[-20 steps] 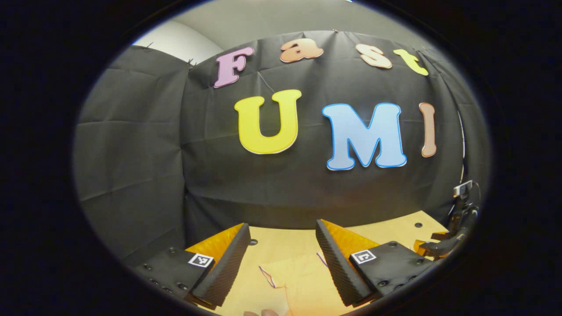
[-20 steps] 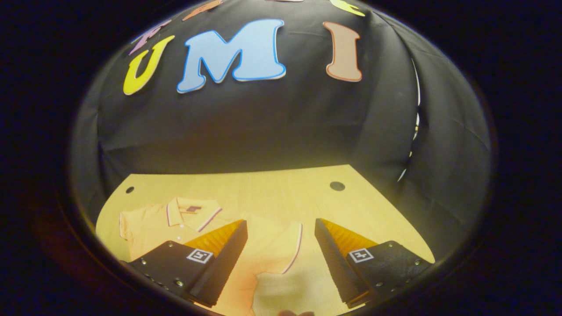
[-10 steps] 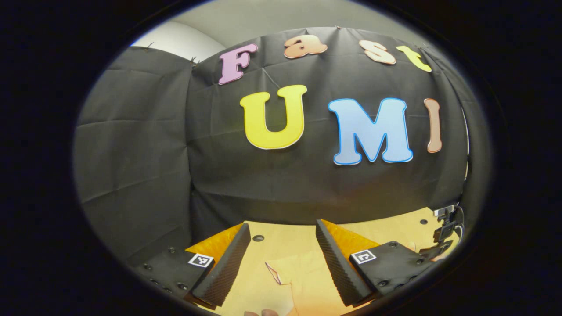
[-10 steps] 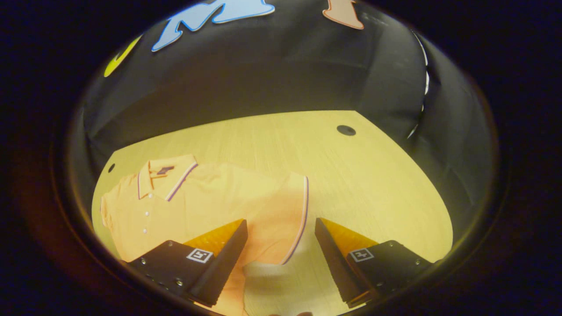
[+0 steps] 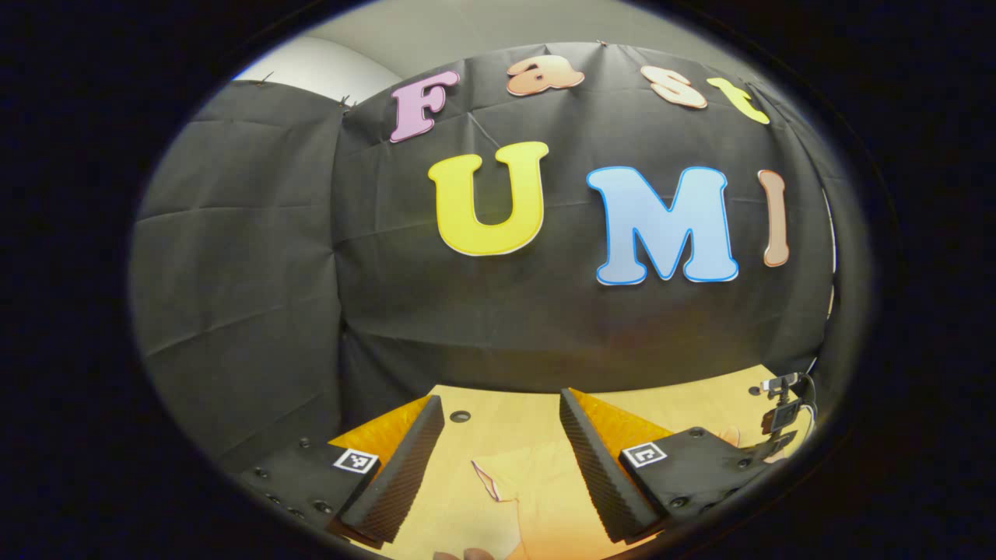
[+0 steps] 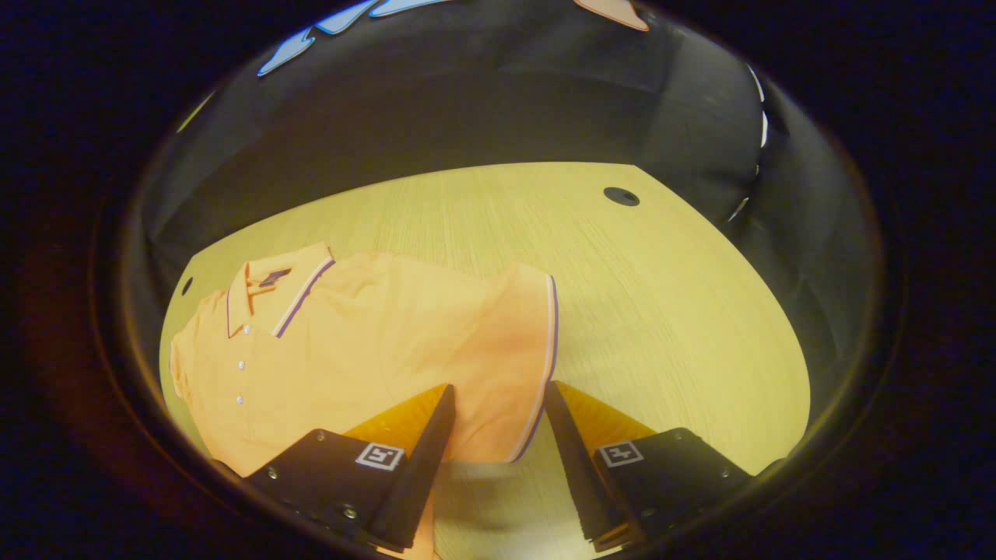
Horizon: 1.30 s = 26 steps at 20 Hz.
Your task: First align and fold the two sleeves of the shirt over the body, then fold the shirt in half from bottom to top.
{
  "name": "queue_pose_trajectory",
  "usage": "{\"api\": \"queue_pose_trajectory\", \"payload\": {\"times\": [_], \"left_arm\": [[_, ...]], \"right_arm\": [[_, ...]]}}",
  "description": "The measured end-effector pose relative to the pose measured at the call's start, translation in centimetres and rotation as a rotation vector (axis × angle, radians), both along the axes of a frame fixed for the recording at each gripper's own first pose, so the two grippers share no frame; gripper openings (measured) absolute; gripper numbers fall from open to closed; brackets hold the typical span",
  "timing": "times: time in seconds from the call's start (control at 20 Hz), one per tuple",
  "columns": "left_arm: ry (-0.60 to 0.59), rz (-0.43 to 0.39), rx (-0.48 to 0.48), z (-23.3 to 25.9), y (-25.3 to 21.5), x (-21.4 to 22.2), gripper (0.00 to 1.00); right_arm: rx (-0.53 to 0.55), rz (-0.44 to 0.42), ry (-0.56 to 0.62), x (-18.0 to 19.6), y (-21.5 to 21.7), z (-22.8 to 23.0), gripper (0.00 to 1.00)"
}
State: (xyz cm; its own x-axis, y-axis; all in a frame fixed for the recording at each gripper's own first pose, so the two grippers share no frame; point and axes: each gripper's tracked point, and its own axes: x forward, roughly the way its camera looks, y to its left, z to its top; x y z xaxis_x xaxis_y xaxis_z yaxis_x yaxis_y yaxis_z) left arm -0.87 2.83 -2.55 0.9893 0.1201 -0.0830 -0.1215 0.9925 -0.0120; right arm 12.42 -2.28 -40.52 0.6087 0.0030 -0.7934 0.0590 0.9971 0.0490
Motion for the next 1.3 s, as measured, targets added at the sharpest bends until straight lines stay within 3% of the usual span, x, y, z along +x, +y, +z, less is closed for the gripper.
{"api": "queue_pose_trajectory", "payload": {"times": [0.05,0.15,0.2,0.25,0.3,0.35,0.6,0.8,1.05,1.3], "left_arm": [[-0.001,-0.002,0.001,0.0,-0.1,0.1,1.0],[-0.001,-0.004,0.005,0.0,-0.2,0.3,1.0],[-0.001,-0.006,0.005,0.0,-0.2,0.4,1.0],[0.001,-0.007,0.004,0.0,-0.3,0.6,1.0],[0.003,-0.009,0.002,-0.2,-0.4,0.6,1.0],[0.005,-0.009,0.001,-0.2,-0.4,0.7,1.0],[0.013,-0.01,0.005,-0.6,-0.4,0.6,0.99],[0.009,-0.007,0.001,-0.6,-0.1,0.4,1.0],[0.013,0.008,0.001,-0.7,0.8,0.0,1.0],[0.021,0.037,0.009,-1.1,2.4,-0.8,1.0]], "right_arm": [[0.004,0.013,-0.001,0.1,0.0,0.2,0.75],[0.035,0.006,0.019,0.3,-0.1,0.3,0.37],[0.045,0.011,0.02,0.3,-0.1,0.3,0.34],[0.056,0.004,0.03,0.2,0.0,0.3,0.12],[0.067,0.013,0.023,0.3,0.2,0.5,0.11],[0.069,0.009,0.027,0.6,0.2,0.2,0.01],[0.026,0.035,0.022,1.3,0.7,1.2,0.0],[0.027,0.092,-0.082,3.6,4.0,5.3,0.0],[0.037,0.27,-0.161,3.7,11.6,8.4,0.0],[0.032,0.468,-0.124,1.0,18.9,7.3,0.0]]}}
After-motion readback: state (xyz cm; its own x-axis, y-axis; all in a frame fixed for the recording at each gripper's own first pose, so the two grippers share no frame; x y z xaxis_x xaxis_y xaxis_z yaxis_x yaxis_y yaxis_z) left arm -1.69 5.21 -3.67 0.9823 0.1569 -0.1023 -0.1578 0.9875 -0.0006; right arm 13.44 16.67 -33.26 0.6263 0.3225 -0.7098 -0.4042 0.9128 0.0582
